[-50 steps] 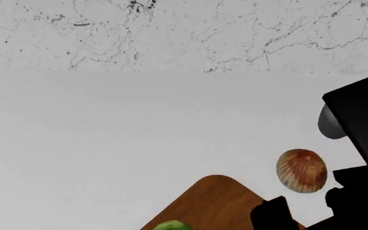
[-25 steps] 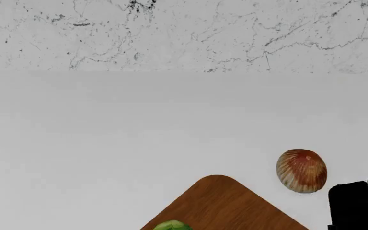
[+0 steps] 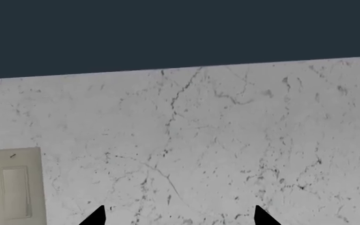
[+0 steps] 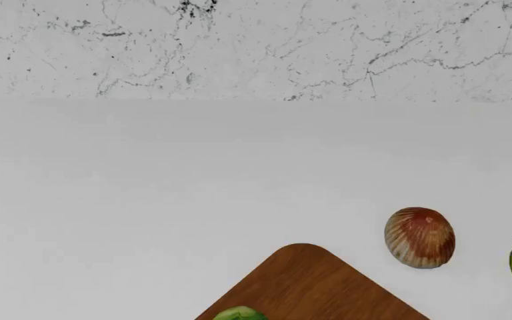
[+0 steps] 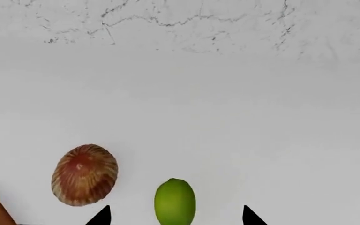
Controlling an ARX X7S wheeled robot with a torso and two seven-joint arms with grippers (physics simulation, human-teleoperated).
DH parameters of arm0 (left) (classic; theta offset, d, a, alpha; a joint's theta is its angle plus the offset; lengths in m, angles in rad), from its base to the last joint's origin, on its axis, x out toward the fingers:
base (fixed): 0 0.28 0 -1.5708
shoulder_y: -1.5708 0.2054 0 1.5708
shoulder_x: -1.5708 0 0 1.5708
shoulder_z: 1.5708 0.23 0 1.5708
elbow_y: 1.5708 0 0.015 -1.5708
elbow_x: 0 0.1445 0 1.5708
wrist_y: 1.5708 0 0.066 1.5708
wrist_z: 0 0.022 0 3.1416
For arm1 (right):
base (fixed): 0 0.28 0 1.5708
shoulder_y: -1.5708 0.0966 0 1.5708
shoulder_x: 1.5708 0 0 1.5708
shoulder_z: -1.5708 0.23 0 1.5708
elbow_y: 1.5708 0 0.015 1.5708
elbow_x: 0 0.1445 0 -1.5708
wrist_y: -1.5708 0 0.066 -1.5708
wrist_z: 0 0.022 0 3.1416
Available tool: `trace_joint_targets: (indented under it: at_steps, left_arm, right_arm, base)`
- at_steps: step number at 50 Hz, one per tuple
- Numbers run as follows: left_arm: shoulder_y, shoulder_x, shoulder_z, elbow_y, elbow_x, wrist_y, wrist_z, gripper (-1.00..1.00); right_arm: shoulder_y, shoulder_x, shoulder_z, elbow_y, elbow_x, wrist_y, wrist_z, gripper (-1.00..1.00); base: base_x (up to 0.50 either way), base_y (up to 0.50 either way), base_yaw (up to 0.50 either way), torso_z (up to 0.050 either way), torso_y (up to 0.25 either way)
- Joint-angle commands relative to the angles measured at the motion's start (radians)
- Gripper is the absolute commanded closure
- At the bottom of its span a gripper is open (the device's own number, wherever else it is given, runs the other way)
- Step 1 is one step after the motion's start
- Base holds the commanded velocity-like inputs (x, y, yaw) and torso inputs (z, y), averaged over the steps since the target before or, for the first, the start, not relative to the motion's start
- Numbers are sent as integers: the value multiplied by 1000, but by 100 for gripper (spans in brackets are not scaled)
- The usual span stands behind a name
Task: Clear the non-vegetable object off the cutting board and place the vegetables onto it.
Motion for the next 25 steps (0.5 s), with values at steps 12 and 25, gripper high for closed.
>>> trace_joint_targets:
  at_steps: [12, 25]
  left_arm:
    - [0, 20, -12, -15, 21, 25, 40, -100]
    - [5, 19, -6, -17, 22, 29, 38, -100]
  right_arm:
    - [-153, -131, -39, 169, -210, -181, -178, -100]
    - [-222, -133, -58, 214, -248, -249, -230, -100]
  base:
    - [6, 0, 0, 0, 0]
    - [7, 0, 0, 0, 0]
